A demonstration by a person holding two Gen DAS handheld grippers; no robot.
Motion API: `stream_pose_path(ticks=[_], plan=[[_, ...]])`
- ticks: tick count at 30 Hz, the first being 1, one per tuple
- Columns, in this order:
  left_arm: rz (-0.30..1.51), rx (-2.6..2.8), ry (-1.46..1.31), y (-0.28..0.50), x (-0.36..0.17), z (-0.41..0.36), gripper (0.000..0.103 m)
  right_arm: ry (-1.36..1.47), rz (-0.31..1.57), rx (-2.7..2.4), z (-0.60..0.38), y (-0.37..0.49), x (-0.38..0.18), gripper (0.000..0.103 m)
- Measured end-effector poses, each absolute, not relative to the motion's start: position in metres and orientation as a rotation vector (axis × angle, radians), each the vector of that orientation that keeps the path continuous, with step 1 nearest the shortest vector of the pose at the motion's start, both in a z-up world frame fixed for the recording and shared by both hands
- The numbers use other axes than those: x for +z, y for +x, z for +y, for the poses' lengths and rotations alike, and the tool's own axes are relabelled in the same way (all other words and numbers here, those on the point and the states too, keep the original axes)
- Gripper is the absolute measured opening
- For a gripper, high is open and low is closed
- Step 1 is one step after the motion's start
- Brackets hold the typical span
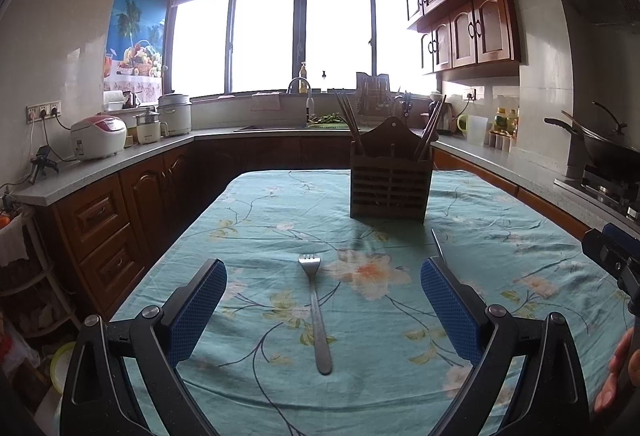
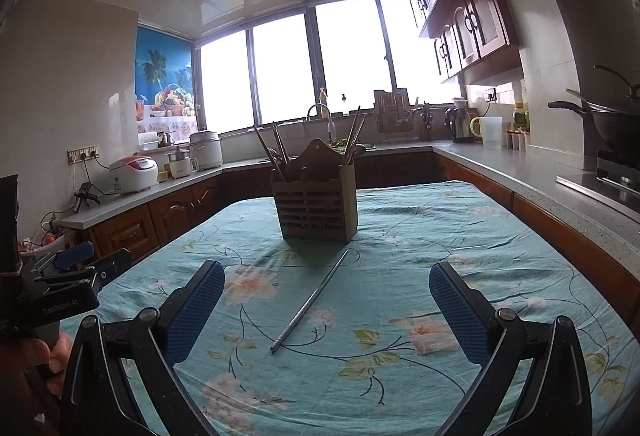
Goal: Organize utensils
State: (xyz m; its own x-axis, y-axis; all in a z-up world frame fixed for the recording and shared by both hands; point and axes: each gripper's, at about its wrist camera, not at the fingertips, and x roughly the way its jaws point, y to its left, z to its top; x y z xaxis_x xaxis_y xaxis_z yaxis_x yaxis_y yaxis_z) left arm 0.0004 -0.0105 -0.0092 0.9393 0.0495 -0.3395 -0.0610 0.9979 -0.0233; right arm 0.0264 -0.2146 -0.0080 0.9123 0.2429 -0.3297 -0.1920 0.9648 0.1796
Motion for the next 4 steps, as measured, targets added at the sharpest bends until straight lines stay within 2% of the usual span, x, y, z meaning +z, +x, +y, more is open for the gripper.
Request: stream_pose_path(ticks=[4], plan=[[0.354,0.054,-0.037,0.0048,-0.0083,-0.0120,0.098,0.141,0.369,0.226,-0.2136,0.0299,-0.0077,0.103]])
